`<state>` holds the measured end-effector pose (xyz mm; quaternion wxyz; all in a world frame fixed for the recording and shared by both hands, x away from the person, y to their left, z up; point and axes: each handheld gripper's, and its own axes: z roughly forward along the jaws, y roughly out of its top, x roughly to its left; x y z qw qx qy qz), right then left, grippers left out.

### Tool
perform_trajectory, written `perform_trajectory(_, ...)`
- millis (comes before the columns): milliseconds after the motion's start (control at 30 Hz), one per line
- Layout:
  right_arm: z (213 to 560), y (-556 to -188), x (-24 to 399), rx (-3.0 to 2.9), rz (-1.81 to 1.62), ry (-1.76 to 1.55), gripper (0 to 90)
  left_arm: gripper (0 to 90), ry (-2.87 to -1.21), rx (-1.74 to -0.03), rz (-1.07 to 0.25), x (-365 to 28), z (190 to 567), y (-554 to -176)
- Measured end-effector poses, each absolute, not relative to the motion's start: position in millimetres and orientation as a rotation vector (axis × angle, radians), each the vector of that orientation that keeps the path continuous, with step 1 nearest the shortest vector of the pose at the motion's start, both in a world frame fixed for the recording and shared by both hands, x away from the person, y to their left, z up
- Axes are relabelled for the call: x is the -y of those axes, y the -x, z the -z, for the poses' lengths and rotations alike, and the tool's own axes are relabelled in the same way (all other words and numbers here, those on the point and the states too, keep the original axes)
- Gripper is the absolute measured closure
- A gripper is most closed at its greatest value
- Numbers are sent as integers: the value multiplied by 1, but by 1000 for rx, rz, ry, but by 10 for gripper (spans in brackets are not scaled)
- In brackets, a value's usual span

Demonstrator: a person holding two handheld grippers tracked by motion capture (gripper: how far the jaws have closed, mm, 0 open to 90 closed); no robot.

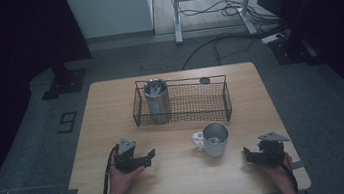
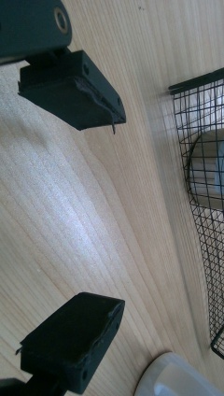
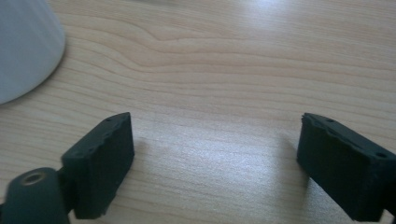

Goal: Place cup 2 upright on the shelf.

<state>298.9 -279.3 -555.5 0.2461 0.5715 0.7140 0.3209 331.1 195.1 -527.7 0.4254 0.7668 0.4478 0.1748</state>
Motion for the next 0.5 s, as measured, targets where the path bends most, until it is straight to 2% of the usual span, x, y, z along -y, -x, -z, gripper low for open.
perform_trajectory(500,539,-291,278,-1908,-1030,-1516,130,124,-1921,-1123,-412,-199,530,-322)
